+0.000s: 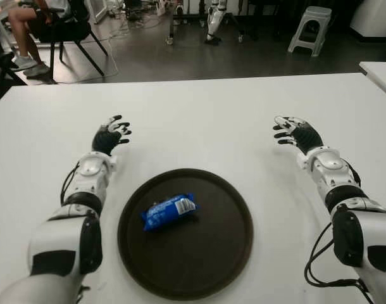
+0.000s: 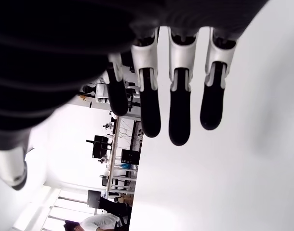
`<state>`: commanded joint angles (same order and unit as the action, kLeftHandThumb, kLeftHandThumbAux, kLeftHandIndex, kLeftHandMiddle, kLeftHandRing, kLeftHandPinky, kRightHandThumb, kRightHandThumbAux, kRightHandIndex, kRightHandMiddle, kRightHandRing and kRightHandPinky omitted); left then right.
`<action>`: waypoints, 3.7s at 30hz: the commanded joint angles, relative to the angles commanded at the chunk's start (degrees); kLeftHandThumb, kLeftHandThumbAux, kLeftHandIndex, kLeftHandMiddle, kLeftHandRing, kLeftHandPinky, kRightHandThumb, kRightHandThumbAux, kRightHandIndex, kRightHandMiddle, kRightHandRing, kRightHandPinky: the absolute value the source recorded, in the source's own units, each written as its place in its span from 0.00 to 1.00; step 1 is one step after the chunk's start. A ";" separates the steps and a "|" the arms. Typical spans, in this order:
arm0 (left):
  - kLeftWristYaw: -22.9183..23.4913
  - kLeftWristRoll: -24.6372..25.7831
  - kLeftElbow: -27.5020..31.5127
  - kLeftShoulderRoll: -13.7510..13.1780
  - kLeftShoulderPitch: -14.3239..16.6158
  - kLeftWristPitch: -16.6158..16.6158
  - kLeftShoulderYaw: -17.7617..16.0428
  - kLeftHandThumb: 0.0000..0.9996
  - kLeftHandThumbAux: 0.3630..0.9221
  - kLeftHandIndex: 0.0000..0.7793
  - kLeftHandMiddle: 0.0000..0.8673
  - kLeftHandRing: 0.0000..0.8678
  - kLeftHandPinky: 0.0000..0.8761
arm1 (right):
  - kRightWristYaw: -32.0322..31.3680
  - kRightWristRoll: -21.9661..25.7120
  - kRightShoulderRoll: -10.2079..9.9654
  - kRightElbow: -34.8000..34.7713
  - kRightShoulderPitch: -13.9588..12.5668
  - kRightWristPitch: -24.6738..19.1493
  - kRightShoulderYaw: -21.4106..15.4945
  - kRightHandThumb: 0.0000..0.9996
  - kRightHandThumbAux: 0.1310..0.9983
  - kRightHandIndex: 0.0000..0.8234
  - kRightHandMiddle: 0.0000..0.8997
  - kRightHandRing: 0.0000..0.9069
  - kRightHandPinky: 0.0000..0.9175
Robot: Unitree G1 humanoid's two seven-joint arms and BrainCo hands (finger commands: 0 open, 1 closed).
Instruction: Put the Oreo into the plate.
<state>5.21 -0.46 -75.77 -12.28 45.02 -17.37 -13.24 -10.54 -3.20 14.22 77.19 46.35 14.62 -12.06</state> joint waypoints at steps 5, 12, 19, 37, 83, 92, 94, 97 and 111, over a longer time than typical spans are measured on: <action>0.05 0.02 -0.02 -0.15 -0.05 -0.07 0.01 0.13 0.47 0.22 0.31 0.33 0.36 | 0.08 -0.12 -0.07 -0.01 -0.05 0.02 0.03 0.08 0.43 0.31 0.39 0.43 0.45; 0.42 0.30 -0.04 -0.36 -0.13 -0.16 -0.30 0.10 0.47 0.21 0.30 0.32 0.35 | 0.25 -0.40 -0.08 0.02 -0.07 0.02 0.25 0.08 0.44 0.29 0.38 0.42 0.46; 0.82 0.52 -0.04 -0.76 -0.02 0.06 -0.62 0.09 0.49 0.20 0.30 0.31 0.33 | -0.34 -0.45 0.10 0.10 -0.04 -0.22 0.27 0.05 0.42 0.29 0.39 0.42 0.43; -0.23 1.02 -0.14 -2.05 0.34 1.29 -1.85 0.07 0.47 0.21 0.32 0.32 0.32 | -0.13 -0.46 0.18 0.05 -0.13 0.06 0.14 0.07 0.43 0.30 0.39 0.43 0.45; -2.37 0.19 -0.43 -3.63 0.15 1.53 -1.47 0.03 0.56 0.23 0.31 0.33 0.35 | 1.15 -3.16 -3.26 -0.06 0.17 0.68 3.60 0.06 0.48 0.28 0.40 0.44 0.45; -2.50 -0.03 -0.34 -3.41 -0.16 1.05 -1.21 0.05 0.54 0.24 0.32 0.33 0.35 | 0.89 -4.74 -4.52 -0.12 -0.46 1.96 5.61 0.07 0.49 0.28 0.40 0.44 0.46; -2.35 -0.19 -0.33 -3.35 -0.19 1.06 -1.00 0.05 0.53 0.24 0.31 0.33 0.35 | 0.55 -5.17 -4.65 -0.11 -0.50 2.32 6.14 0.08 0.50 0.28 0.40 0.44 0.46; -2.27 -0.31 -0.33 -3.21 -0.15 1.14 -0.81 0.05 0.53 0.24 0.31 0.32 0.35 | 0.25 -5.57 -4.74 -0.09 -0.57 2.58 6.56 0.09 0.51 0.28 0.40 0.43 0.46; -1.23 0.39 -0.10 -2.44 0.08 1.32 -1.26 0.03 0.55 0.23 0.31 0.32 0.34 | -0.10 -6.56 -4.78 0.05 -0.95 2.99 8.42 0.14 0.58 0.31 0.44 0.46 0.48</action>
<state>3.98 -0.06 -75.87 -14.72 45.10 -16.05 -14.49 -10.64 -9.77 9.44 77.24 45.40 17.62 -3.64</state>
